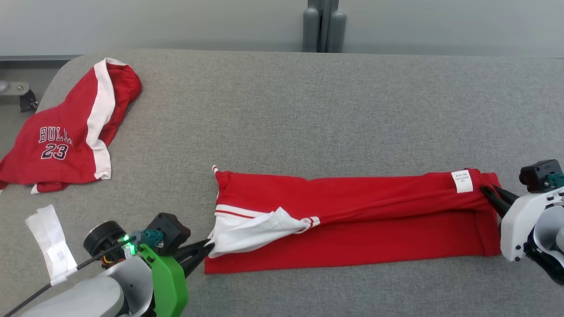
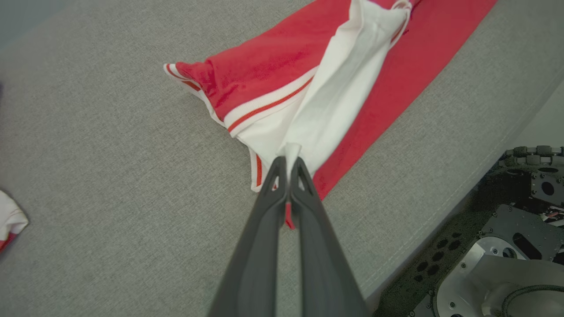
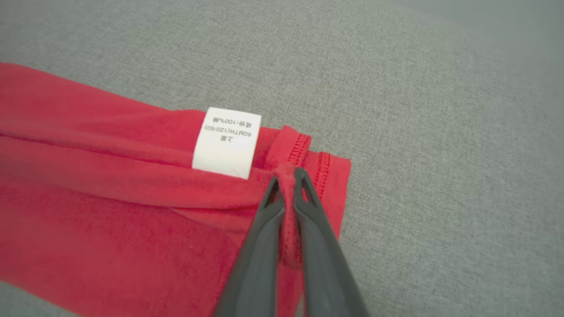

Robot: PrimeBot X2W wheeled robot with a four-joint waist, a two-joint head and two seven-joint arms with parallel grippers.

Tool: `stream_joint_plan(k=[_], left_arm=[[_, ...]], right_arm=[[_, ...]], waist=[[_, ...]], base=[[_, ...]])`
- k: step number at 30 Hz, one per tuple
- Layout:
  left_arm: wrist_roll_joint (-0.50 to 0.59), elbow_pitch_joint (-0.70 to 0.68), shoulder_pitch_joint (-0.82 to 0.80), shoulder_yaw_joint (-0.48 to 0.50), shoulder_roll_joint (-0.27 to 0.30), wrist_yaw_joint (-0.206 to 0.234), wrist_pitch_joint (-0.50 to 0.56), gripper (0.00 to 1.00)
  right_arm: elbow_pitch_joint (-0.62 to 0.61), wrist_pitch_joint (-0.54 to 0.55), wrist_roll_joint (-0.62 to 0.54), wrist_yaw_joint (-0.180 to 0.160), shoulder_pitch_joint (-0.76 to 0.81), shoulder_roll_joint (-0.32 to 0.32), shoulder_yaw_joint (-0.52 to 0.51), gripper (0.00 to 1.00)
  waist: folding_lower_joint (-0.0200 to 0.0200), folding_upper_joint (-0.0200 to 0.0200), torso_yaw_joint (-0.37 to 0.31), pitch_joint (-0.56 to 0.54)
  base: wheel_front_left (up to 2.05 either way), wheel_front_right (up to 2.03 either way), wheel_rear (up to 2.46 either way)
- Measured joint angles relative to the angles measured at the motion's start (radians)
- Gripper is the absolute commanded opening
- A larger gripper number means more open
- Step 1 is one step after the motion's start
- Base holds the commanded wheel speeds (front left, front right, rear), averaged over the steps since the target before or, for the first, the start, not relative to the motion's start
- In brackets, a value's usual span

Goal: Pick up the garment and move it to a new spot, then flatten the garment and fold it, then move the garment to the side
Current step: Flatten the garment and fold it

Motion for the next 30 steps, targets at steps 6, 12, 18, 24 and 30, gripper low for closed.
stream_joint_plan(k=[6,12,18,24,30], left_arm=[[0.007,-0.025,0.04,-0.003,0.006,0.012,0.027,0.0],[0.021,-0.016,0.069,-0.005,0.001,0.018,0.05,0.0],[0.036,0.002,0.083,-0.006,-0.02,0.032,0.059,0.39],[0.069,0.04,0.094,-0.006,-0.036,0.054,0.055,1.0],[0.057,0.075,0.094,0.077,-0.07,0.134,-0.058,1.0]], right_arm=[[-0.084,0.069,0.038,0.0,0.05,-0.049,0.008,0.0],[-0.128,0.128,0.055,0.0,0.087,-0.062,0.008,0.0],[-0.147,0.162,0.078,0.0,0.116,-0.06,-0.018,1.0],[-0.165,0.191,0.107,0.0,0.141,-0.059,-0.037,1.0],[-0.157,0.102,0.105,0.0,0.13,-0.062,-0.132,1.0]], waist=[[0.0,0.0,-0.009,-0.012],[0.0,0.0,-0.021,-0.021],[0.0,0.0,-0.031,-0.026],[0.0,0.0,-0.037,-0.023],[0.0,0.0,-0.042,-0.027]], base=[[0.0,0.0,0.0],[0.0,0.0,0.0],[0.0,0.0,0.0],[0.0,0.0,0.0],[0.0,0.0,0.0]])
